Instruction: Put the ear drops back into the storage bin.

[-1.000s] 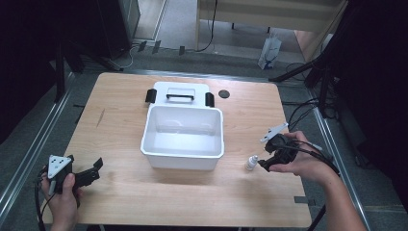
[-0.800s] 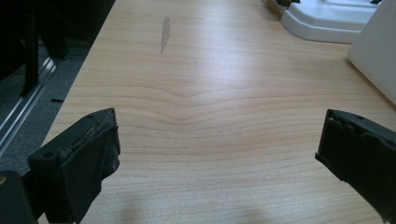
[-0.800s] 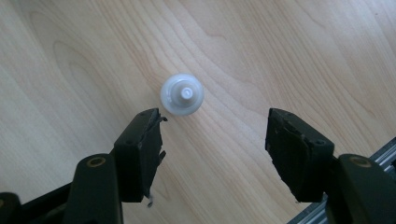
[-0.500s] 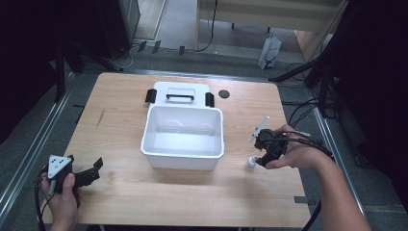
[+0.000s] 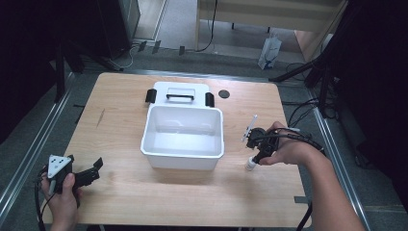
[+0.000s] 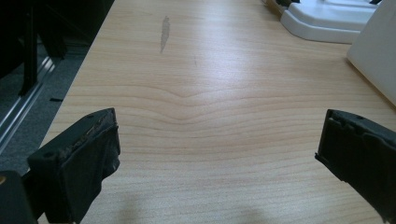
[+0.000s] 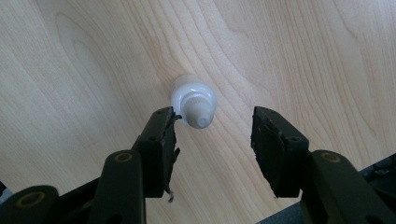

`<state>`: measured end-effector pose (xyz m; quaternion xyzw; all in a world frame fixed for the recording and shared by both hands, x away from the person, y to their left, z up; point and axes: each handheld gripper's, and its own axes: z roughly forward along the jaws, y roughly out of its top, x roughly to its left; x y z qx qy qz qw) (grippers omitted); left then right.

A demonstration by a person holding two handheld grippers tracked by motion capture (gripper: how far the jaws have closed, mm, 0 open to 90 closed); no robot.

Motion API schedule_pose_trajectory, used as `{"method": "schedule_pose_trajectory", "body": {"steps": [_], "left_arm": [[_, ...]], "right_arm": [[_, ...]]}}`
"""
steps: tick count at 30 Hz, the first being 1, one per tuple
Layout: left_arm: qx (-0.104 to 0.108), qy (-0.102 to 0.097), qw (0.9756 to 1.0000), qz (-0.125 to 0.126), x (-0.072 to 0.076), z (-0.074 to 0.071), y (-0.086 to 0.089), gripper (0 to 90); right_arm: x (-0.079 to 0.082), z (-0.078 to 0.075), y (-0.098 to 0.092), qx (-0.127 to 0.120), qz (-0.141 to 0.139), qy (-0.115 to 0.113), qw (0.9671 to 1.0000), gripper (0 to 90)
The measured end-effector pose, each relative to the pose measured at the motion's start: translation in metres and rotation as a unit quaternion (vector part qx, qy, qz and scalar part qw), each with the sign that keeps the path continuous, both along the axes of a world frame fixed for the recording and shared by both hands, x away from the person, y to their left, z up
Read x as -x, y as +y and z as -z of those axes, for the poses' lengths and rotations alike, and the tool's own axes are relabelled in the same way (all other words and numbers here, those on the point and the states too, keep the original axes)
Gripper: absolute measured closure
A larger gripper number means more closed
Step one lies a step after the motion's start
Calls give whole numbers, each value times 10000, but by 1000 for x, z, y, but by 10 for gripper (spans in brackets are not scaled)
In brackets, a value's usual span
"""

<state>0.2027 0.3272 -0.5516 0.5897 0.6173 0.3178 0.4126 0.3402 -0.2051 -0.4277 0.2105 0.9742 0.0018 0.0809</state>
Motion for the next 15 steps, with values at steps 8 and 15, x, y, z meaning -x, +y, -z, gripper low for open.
{"method": "schedule_pose_trajectory", "body": {"steps": [8, 15], "left_arm": [[-15, 4, 10000, 10, 0, 0, 0, 0], [-11, -1, 10000, 13, 0, 0, 0, 0]], "right_arm": [[-3, 4, 1, 81, -83, 260, 9996, 585], [-5, 11, 2, 85, -43, 268, 9996, 613]]}}
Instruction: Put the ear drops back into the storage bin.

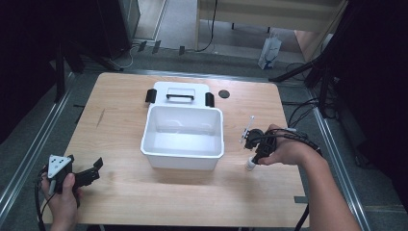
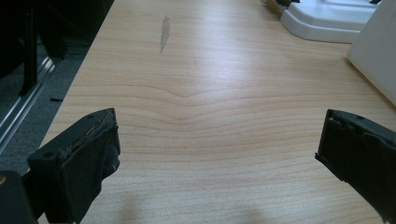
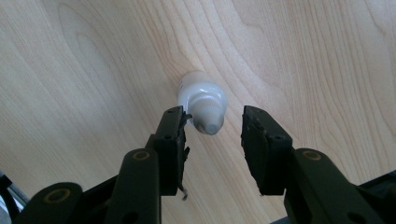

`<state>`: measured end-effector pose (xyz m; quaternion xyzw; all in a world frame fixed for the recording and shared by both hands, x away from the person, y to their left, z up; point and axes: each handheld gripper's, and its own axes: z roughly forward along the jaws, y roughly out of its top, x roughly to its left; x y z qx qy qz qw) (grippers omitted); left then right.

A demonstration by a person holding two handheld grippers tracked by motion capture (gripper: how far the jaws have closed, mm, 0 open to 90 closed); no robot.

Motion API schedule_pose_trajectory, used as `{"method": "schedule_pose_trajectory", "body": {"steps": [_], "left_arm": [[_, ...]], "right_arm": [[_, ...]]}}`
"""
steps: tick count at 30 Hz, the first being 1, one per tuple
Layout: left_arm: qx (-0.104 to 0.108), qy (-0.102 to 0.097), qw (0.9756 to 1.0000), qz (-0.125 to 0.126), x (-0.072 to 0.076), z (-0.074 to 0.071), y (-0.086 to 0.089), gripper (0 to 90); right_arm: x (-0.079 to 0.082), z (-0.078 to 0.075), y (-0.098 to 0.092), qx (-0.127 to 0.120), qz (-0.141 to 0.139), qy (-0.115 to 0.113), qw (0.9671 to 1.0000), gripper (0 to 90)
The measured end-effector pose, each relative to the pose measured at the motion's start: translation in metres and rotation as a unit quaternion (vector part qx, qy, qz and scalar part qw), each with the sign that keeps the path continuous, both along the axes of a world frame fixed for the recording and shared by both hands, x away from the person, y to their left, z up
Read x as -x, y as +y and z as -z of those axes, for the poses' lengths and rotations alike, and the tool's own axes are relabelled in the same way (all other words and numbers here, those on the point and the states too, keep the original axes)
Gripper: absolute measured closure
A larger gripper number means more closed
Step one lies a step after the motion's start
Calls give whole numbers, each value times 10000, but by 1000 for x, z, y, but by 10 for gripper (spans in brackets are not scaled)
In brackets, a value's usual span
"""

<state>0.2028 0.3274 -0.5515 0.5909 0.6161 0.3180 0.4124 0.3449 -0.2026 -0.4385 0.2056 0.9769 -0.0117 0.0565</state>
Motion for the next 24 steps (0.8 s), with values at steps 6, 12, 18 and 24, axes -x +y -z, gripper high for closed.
{"method": "schedule_pose_trajectory", "body": {"steps": [6, 12, 18, 24], "left_arm": [[2, 1, 10000, -2, 0, 0, 0, 0], [-2, 2, 10000, -2, 0, 0, 0, 0], [-6, -5, 10000, -2, 0, 0, 0, 0], [-16, 4, 10000, 9, 0, 0, 0, 0]], "right_arm": [[0, 8, 1, -4, -32, 32, 10000, 635], [-2, 16, -1, -109, 9, 161, 9998, 655], [-3, 13, -3, -204, -26, 201, 9996, 717], [-2, 12, -3, -214, -168, 227, 9994, 721]]}}
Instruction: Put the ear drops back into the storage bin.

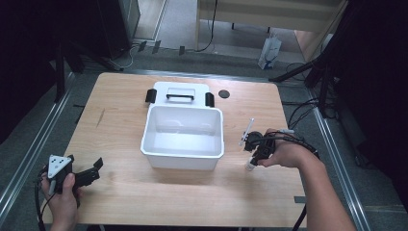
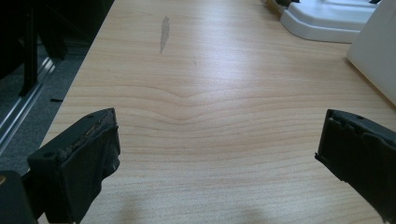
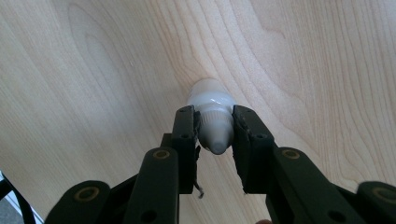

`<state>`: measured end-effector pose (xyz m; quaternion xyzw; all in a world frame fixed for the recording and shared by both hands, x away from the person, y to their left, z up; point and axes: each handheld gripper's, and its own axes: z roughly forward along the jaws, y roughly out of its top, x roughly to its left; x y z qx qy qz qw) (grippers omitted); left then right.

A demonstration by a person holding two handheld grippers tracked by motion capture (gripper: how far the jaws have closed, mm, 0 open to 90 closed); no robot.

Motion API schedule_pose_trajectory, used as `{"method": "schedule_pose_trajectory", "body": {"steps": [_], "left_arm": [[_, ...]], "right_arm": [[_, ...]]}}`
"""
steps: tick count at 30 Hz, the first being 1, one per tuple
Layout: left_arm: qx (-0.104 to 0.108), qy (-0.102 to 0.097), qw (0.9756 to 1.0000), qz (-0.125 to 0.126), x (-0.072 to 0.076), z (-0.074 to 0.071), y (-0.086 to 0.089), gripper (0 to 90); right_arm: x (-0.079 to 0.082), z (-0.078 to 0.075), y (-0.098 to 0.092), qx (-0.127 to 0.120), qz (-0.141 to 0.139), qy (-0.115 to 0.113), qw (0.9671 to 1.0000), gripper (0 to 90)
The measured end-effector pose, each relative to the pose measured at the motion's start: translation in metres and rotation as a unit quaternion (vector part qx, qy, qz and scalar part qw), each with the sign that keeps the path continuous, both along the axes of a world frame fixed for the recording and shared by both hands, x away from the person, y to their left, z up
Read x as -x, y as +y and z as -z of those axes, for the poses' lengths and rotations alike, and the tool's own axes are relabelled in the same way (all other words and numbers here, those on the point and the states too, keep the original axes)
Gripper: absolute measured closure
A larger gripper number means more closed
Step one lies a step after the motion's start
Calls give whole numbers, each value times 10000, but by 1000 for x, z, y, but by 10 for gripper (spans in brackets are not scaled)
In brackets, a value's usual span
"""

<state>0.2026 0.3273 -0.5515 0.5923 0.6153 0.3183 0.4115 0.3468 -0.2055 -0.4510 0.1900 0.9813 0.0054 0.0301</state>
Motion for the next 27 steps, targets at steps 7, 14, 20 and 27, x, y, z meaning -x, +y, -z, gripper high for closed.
{"method": "schedule_pose_trajectory", "body": {"steps": [7, 14, 20, 27], "left_arm": [[7, -4, 10000, -5, 0, 0, 0, 0], [18, -7, 10000, -6, 0, 0, 0, 0], [23, -2, 10000, -10, 0, 0, 0, 0], [29, -12, 10000, -11, 0, 0, 0, 0]], "right_arm": [[-1, -9, 2, -54, -87, -13, 9999, 721], [-3, -24, 5, -104, -177, -79, 9998, 721], [-4, -42, 9, -126, -245, -296, 9992, 720], [-7, -59, 15, -127, -293, -318, 9990, 720]]}}
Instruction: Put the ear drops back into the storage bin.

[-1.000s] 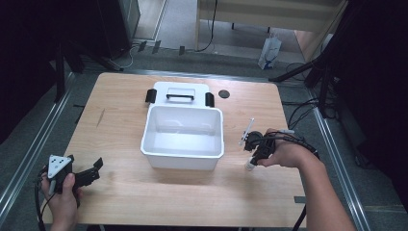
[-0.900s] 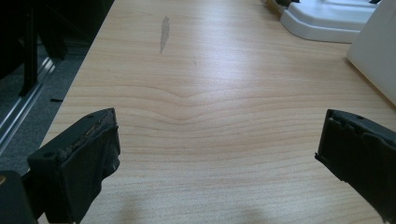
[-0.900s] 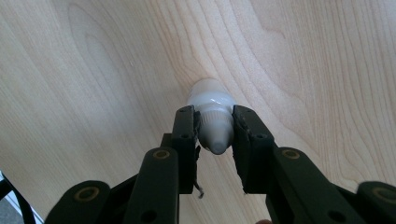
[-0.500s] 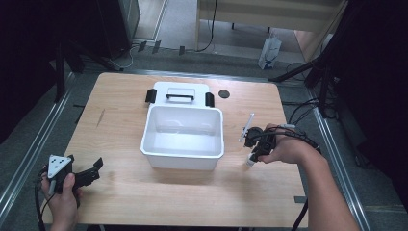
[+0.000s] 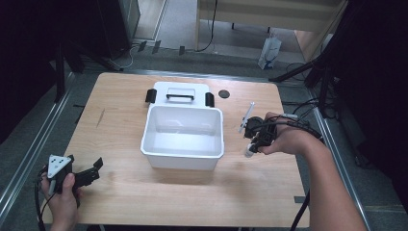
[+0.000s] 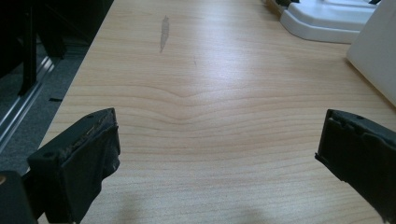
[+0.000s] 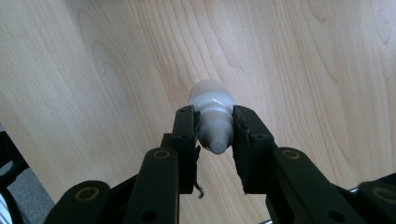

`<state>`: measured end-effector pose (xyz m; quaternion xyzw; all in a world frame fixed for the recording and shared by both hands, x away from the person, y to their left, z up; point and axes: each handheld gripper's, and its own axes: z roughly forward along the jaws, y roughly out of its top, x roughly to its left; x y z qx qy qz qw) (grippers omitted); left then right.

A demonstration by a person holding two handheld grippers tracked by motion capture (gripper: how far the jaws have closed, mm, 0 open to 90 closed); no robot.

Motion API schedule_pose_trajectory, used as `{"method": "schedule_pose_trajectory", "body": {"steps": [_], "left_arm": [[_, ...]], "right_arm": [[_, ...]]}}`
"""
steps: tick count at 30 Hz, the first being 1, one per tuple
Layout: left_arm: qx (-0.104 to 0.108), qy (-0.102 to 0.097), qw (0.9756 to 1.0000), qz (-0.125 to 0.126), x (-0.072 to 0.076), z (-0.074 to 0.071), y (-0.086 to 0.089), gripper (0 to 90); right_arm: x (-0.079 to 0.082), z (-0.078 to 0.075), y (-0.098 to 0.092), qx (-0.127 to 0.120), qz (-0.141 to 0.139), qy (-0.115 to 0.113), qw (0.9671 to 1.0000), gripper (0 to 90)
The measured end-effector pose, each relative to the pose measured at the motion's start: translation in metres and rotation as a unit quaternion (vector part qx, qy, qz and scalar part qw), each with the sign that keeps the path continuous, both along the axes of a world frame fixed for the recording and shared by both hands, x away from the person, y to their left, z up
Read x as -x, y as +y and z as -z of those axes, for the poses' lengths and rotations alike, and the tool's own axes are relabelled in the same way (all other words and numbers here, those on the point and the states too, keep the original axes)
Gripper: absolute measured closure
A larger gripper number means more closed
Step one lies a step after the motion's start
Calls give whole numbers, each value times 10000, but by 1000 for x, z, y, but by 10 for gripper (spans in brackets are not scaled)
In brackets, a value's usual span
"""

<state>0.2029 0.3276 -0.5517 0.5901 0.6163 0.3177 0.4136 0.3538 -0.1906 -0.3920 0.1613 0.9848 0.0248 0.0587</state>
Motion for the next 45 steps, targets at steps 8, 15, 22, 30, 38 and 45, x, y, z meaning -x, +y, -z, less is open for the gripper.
{"method": "schedule_pose_trajectory", "body": {"steps": [8, 15, 22, 30, 38, 45], "left_arm": [[10, 6, 10000, 3, 0, 0, 0, 0], [20, -5, 10000, 2, 0, 0, 0, 0], [16, 11, 10000, 12, 0, 0, 0, 0], [11, 8, 10000, 15, 0, 0, 0, 0], [13, 11, 10000, 21, 0, 0, 0, 0], [0, 15, 10000, 39, 0, 0, 1, 0]], "right_arm": [[-5, -23, 6, -2, -25, -19, 10000, 721], [-8, -39, 12, 17, -72, -37, 10000, 721], [-11, -55, 21, 21, -69, 119, 9999, 721], [-13, -69, 31, 39, -126, 109, 9999, 721], [-14, -83, 48, 71, -274, 88, 9996, 721], [-13, -90, 65, 145, -358, 94, 9992, 722]]}}
